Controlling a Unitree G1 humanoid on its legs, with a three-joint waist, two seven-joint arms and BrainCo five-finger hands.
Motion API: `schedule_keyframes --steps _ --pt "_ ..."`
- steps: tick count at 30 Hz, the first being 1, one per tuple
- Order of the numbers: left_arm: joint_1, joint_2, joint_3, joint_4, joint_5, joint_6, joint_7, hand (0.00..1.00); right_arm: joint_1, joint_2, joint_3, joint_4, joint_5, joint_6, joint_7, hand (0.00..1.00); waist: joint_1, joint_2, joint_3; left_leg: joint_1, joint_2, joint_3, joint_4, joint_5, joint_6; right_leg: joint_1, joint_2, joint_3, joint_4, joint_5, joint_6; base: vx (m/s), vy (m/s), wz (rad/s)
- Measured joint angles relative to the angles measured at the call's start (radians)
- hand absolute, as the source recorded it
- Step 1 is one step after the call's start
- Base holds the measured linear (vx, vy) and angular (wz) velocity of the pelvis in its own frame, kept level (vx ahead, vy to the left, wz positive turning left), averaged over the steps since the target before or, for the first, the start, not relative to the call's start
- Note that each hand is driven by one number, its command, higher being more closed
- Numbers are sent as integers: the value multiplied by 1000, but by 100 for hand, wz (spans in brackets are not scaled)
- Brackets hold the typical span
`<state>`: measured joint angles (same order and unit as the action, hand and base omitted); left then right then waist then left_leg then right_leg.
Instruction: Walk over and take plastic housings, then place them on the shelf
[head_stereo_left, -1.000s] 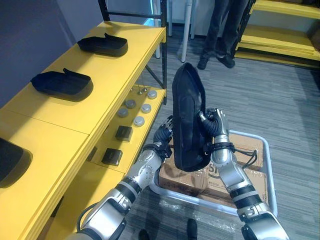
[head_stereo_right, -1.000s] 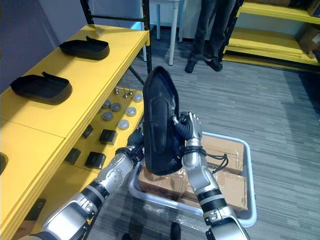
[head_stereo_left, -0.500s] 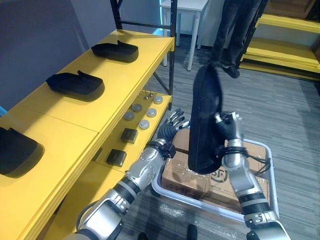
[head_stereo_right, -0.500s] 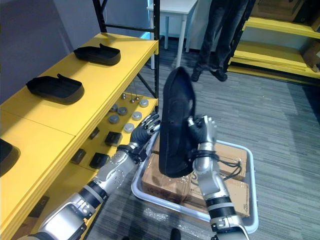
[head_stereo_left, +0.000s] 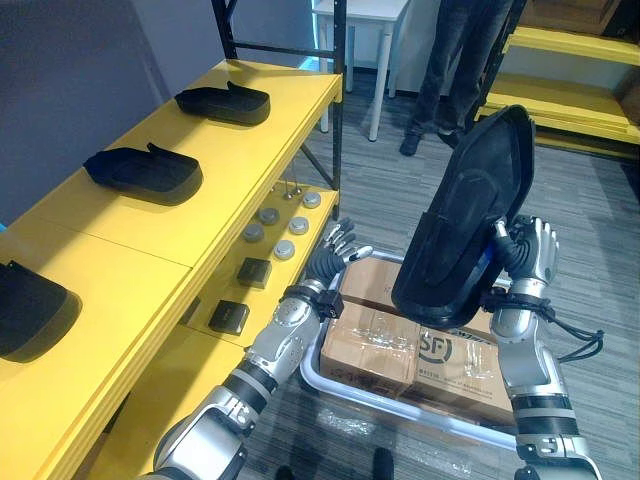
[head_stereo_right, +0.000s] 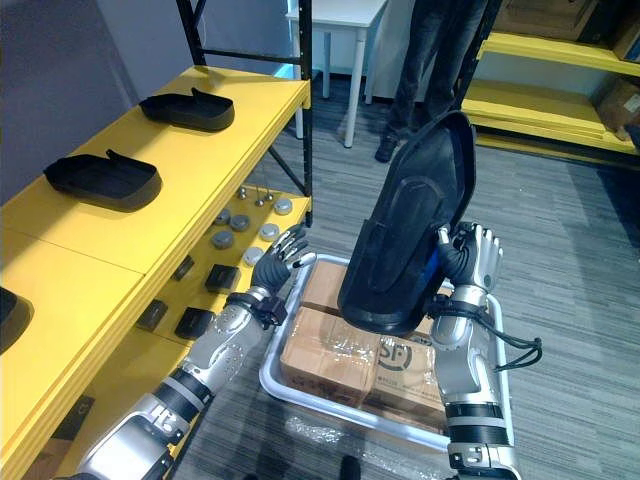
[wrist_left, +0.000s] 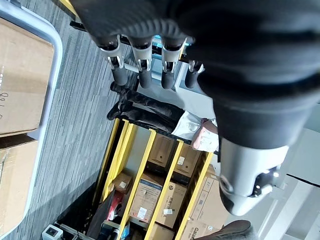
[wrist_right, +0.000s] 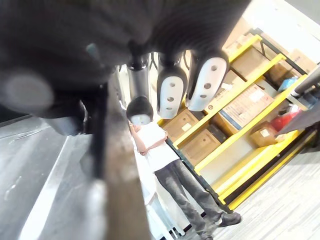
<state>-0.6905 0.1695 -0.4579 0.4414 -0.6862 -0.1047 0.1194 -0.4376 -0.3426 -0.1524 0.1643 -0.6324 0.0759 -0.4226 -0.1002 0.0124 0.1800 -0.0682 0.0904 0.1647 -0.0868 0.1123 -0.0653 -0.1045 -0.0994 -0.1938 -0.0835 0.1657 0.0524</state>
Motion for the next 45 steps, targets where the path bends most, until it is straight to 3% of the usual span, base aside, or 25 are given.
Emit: schedule_keyframes --steps 10,21,22,25,30,35,37,39,42,43,45 --pt "-3 -8 -122 -71 -78 0 -61 0 -55 -11 160 56 -24 0 14 100 6 1 0 -11 -1 -5 0 3 0 -8 -1 -6 0 0 0 -7 10 1" --pt "-64 14 -198 -72 -117 8 -85 0 -106 -9 214 100 -24 0 24 100 7 2 -1 -16 -10 -31 0 10 5 2 -9 -32 0 0 0 -12 14 7" --pt "-64 15 -199 -72 -117 10 -84 100 -106 -8 215 100 -24 0 24 100 8 2 -1 -16 -10 -33 0 11 5 3 -9 -34 0 0 0 -35 30 7" --pt "-64 15 -207 -72 -107 10 -69 100 -105 3 213 94 -24 2 22 100 8 2 -1 -16 -10 -36 0 13 6 5 -9 -37 0 0 0 -37 30 3" --pt "-62 7 -193 -71 22 5 4 100 -25 28 215 -47 -43 30 -8 100 9 4 -2 -9 -8 -51 0 14 6 19 -8 -50 0 0 0 -19 26 8" --pt "29 9 -181 -105 80 -21 37 100 84 38 268 -164 -39 64 -27 100 37 5 -4 18 -5 -58 1 11 2 51 -7 -61 -1 -3 0 -30 28 5" --pt "141 15 -160 -188 81 -33 60 100 181 30 320 -266 -18 69 -37 100 65 8 -6 11 -6 -89 13 3 -11 73 -3 -96 -1 -14 -2 -49 1 42" --pt "219 26 -152 -246 80 -44 91 100 230 20 363 -315 3 70 -46 100 72 14 -14 -19 -7 -156 43 2 -17 93 -1 -158 -1 -26 -3 -48 -31 90" --pt "328 59 -115 -361 77 -42 139 100 243 -28 450 -350 39 70 -58 100 131 29 -24 -57 4 -218 39 10 -31 118 12 -266 3 -47 -15 -54 -52 105" --pt "355 67 -107 -392 78 -38 153 100 235 -29 468 -350 49 70 -60 100 133 36 -30 -70 25 -164 33 0 -36 131 15 -320 4 -54 -17 -54 -71 156" --pt "382 65 -73 -425 79 -38 166 100 188 -27 495 -335 59 70 -64 100 140 43 -41 -104 90 67 64 -34 4 144 5 -430 7 -69 -20 -3 -43 160"
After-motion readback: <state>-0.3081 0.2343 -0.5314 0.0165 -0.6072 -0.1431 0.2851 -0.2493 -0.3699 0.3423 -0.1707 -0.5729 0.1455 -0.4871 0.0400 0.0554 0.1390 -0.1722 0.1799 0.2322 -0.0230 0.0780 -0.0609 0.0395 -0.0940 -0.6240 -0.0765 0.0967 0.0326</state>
